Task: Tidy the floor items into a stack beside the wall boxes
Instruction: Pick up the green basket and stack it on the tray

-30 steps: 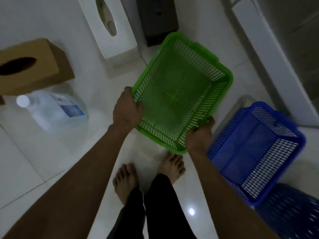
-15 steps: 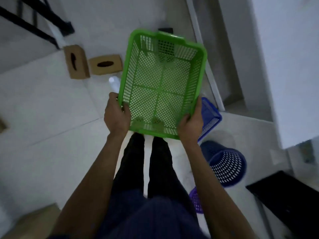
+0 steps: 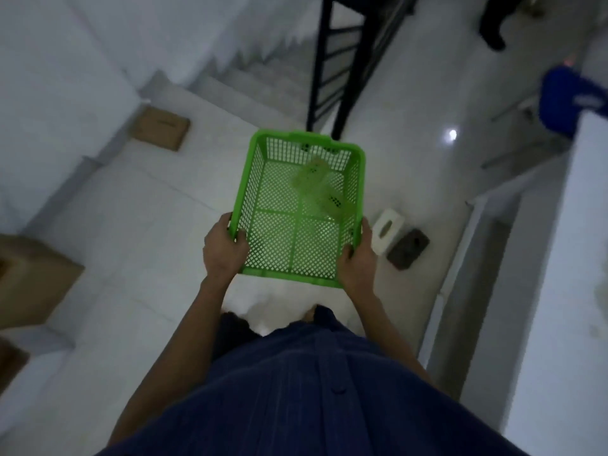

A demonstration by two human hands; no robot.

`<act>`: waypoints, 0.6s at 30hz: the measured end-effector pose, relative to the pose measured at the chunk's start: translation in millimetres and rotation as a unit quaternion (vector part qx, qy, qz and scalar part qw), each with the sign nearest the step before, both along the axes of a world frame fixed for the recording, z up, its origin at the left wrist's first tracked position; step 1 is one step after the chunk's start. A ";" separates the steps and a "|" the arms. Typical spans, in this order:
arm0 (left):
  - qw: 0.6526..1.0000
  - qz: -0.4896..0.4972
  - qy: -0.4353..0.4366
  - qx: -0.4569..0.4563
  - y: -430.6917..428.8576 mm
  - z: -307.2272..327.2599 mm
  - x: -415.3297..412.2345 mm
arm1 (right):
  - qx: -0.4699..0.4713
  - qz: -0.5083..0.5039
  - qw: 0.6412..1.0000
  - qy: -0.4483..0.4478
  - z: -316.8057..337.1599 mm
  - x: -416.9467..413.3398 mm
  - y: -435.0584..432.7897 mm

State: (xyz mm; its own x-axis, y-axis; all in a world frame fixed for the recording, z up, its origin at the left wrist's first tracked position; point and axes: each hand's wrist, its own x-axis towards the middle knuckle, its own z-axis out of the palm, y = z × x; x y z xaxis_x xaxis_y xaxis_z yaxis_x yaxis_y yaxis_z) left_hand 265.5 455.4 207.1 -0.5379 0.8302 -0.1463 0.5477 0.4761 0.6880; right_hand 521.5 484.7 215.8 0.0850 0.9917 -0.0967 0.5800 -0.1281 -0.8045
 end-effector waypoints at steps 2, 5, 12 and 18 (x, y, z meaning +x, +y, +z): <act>0.998 0.050 -0.025 0.028 -30.7 5.9 -44.4 | 0.017 0.082 0.996 -0.003 10.0 -48.9 6.5; 0.988 0.139 -0.042 0.054 -77.6 12.3 -114.7 | 0.046 0.172 0.984 -0.011 18.9 -132.0 6.3; 0.975 0.204 -0.072 0.046 -176.4 9.7 -291.7 | 0.013 0.246 0.969 0.006 34.5 -330.9 -41.7; 0.936 0.324 -0.098 0.093 -236.0 12.4 -395.8 | -0.077 0.102 0.983 0.132 34.4 -471.9 -131.1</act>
